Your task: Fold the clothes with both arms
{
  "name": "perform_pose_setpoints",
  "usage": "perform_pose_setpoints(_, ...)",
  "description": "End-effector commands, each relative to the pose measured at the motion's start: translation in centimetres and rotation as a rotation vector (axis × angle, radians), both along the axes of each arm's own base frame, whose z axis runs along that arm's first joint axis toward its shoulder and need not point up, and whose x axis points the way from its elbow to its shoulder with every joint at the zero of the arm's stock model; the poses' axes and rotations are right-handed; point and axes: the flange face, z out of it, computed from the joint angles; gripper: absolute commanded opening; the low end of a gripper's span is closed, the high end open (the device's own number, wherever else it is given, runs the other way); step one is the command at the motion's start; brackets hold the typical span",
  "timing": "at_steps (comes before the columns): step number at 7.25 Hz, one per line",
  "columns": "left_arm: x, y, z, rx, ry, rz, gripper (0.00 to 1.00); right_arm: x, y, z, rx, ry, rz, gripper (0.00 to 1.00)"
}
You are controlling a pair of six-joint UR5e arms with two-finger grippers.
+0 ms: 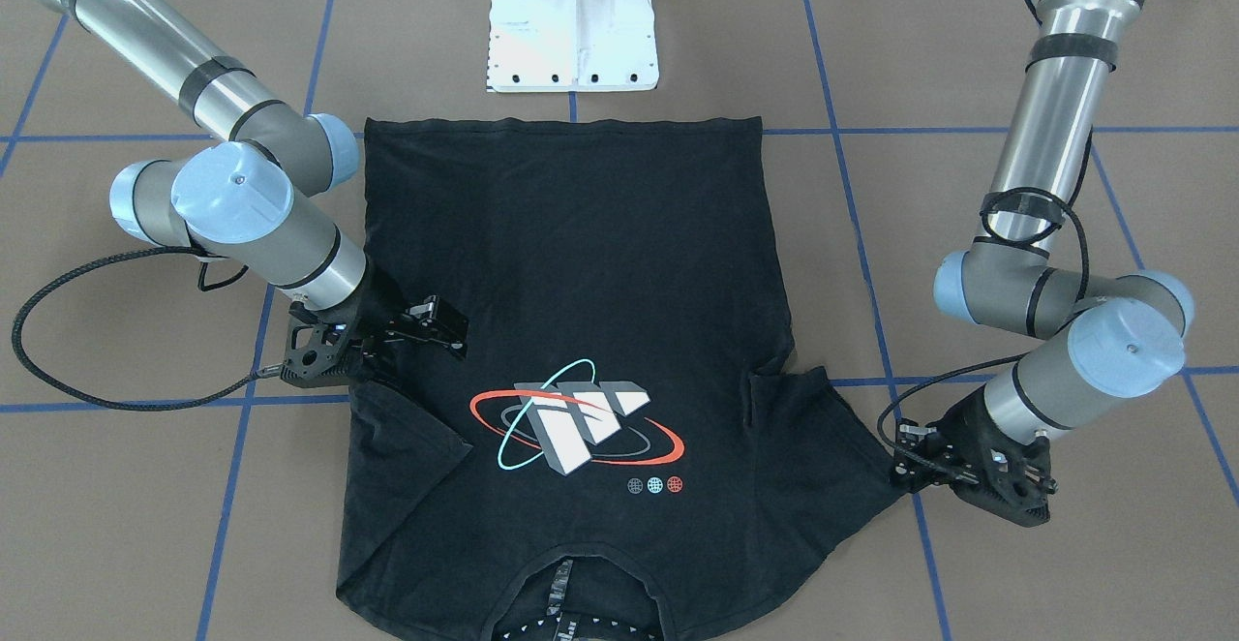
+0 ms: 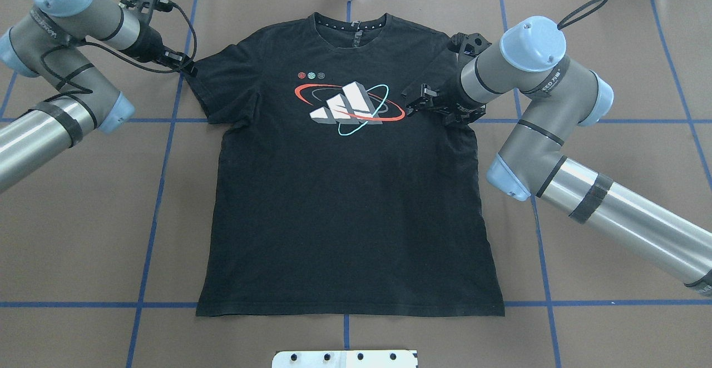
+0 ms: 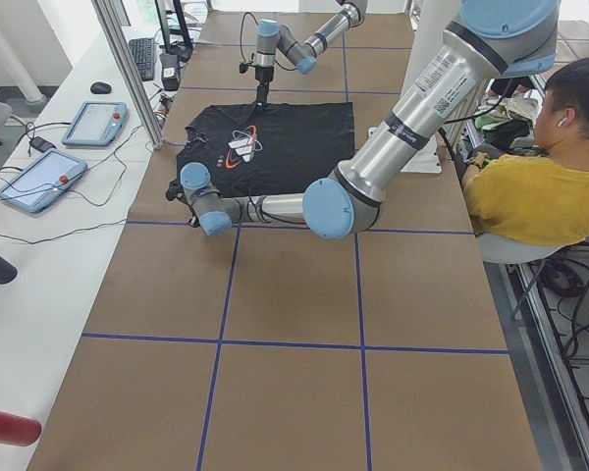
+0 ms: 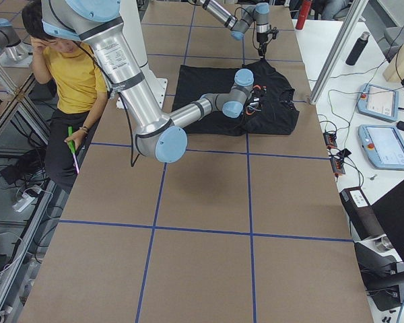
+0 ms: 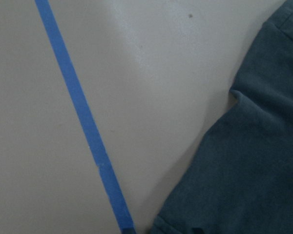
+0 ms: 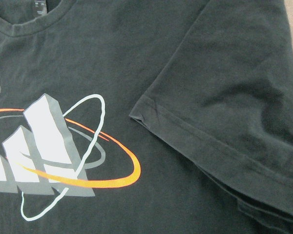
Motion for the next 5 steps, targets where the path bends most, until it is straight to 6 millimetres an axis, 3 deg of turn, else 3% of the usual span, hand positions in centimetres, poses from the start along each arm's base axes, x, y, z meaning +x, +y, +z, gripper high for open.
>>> perform_pose_setpoints(1, -1.0, -0.4, -2.4, 0.01, 0.037, -0.017, 0.0, 0.2, 0.1, -0.4, 0.005, -0.008, -0.001, 1.0)
perform_pose_setpoints(2, -2.2, 1.6, -6.7, -0.016, 0.139, 0.018, 0.0, 0.6, 0.0, -0.7, 0.005, -0.019, -0.008, 1.0)
perform_pose_setpoints(3, -2.0, 3.2, -9.7, -0.102, 0.21, -0.005, 0.0, 2.1, 0.3, 0.4, 0.001, -0.014, 0.0, 0.99)
perform_pose_setpoints(4, -0.4, 3.4, -12.0, -0.166, 0.244, -0.027, 0.0, 5.2, 0.0, 3.0, -0.023, -0.01, -0.007, 1.0)
perform_pose_setpoints(5, 2.7, 3.5, -16.1, -0.184, 0.271, -0.052, 0.0, 6.5, -0.7, 3.4, -0.033, -0.014, -0.005, 1.0)
